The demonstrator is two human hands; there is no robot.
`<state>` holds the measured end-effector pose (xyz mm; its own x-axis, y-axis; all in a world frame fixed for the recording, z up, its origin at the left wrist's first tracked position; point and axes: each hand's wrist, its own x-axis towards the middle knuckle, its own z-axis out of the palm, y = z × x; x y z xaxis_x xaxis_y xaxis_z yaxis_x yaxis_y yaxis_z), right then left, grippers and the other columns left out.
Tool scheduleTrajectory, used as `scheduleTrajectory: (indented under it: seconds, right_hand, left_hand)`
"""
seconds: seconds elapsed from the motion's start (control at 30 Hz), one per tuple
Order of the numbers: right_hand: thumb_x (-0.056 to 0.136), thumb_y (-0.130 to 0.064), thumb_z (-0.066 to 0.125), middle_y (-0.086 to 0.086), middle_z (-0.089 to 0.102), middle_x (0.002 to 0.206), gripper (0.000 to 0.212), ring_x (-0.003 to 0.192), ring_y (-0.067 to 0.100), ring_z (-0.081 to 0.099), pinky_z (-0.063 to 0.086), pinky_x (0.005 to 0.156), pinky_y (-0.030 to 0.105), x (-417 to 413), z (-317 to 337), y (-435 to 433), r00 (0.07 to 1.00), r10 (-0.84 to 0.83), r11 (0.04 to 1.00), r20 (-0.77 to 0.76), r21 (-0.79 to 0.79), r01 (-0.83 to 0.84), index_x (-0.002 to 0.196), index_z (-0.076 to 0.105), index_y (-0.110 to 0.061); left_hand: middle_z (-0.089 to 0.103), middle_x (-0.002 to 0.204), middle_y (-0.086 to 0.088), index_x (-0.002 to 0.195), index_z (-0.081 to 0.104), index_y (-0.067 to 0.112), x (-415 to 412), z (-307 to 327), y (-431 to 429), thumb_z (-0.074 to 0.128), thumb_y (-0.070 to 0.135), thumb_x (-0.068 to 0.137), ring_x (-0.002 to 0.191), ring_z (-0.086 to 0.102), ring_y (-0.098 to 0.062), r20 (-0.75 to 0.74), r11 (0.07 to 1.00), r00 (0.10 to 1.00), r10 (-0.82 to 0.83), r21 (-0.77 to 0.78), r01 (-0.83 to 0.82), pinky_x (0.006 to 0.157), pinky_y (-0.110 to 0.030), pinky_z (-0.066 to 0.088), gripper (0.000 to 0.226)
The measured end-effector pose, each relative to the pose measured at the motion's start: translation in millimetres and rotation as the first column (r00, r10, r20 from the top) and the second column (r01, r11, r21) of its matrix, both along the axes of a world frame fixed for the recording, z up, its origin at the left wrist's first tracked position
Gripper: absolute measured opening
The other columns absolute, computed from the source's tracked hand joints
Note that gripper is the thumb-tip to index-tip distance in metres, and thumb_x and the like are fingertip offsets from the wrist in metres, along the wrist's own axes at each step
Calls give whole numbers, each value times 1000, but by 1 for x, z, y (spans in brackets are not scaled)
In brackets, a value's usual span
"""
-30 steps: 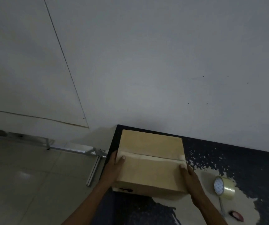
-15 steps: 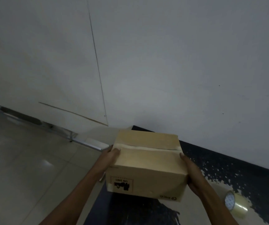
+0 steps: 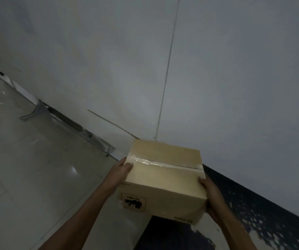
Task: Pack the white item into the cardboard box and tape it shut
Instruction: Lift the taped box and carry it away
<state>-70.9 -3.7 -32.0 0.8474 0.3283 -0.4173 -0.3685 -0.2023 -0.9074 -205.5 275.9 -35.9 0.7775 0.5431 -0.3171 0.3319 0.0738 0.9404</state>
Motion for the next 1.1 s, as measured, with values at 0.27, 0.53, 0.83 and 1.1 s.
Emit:
scheduleTrajectory:
  seconds: [0.27, 0.53, 0.83, 1.1]
  right_hand:
    - [94, -22, 49, 7, 63, 118, 27, 107, 30, 61, 49, 95, 56, -24, 0, 169, 996, 81, 997, 38, -7, -81, 116, 55, -37]
    - [89, -13, 52, 5, 65, 107, 22, 96, 26, 63, 51, 89, 55, -50, -1, 345, 968, 156, 983, 195, -131, -132, 100, 59, -31]
    - [90, -13, 43, 0, 47, 146, 63, 120, 19, 51, 39, 101, 37, -46, -38, 506, 866, 348, 923, 359, -292, -250, 149, 32, -33]
    - [101, -13, 37, 1, 25, 158, 58, 140, 25, 33, 28, 111, 38, -36, -44, 677, 838, 401, 897, 370, -346, -276, 154, 17, -25]
  left_hand:
    - [74, 107, -1, 121, 64, 26, -46, -6, 175, 54, 15, 96, 99, 70, -20, 9, 999, 999, 41, 3, -41, 92, -40, 54, 29]
    - [68, 112, 6, 124, 57, 28, -89, -6, 344, 57, 26, 97, 97, 67, -9, -5, 993, 1000, 16, 119, -15, 74, -24, 53, 26]
    - [52, 134, 7, 145, 37, 25, -112, -21, 473, 42, 20, 103, 117, 51, -9, -28, 927, 999, 32, 374, -19, 89, -19, 40, 42]
    - [40, 143, 12, 148, 24, 31, -112, -34, 618, 60, 51, 90, 126, 46, -8, -47, 843, 993, 111, 534, -69, 96, -29, 45, 71]
